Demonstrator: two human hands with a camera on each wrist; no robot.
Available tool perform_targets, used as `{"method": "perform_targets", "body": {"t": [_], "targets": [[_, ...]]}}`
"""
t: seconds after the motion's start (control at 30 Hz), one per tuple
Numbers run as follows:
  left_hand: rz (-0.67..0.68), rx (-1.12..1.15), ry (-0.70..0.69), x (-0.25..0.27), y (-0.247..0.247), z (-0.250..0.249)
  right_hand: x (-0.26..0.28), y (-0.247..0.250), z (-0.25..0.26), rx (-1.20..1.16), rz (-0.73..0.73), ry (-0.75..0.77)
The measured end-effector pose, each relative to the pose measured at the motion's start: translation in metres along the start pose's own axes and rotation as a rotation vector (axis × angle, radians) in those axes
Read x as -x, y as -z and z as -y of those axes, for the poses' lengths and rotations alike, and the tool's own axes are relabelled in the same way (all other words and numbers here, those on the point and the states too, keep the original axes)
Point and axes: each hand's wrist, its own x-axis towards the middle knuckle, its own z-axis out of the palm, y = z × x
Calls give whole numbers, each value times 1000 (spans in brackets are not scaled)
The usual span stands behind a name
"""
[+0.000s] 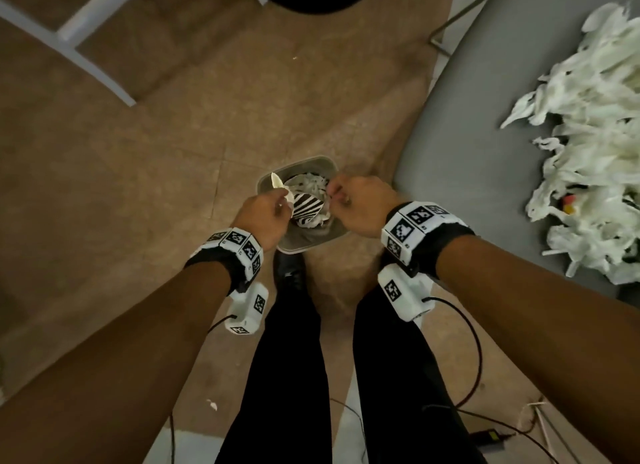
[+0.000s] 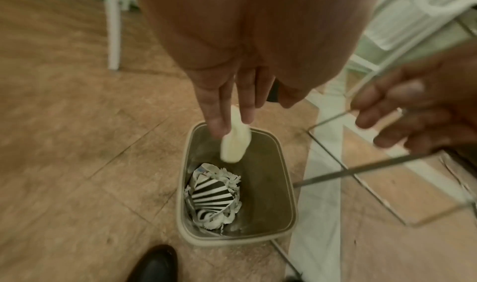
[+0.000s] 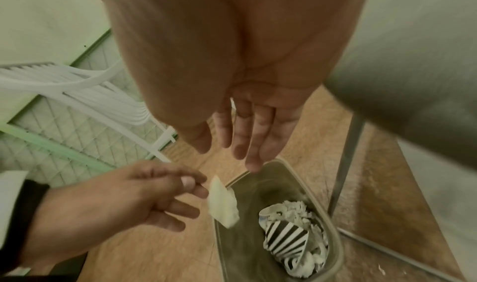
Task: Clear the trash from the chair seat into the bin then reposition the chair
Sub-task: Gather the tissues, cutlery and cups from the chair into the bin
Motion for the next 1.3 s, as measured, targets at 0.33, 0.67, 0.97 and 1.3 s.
{"method": "perform_targets", "body": {"t": [0.33,0.67,0.97,1.3], "targets": [[18,-95,-135,-37,16,-138,68,126,-92,-308,-428,-51],[-48,-94,-595,-74,-63,-379,154,214,-251,-477,-780,-330],[-87,-207,-468,-79,-125,-425,157,230,-303,-264,-833,-297],[-134,-86,-453,-63,-97,-418,99,248,-281,138,-685,-299]]}}
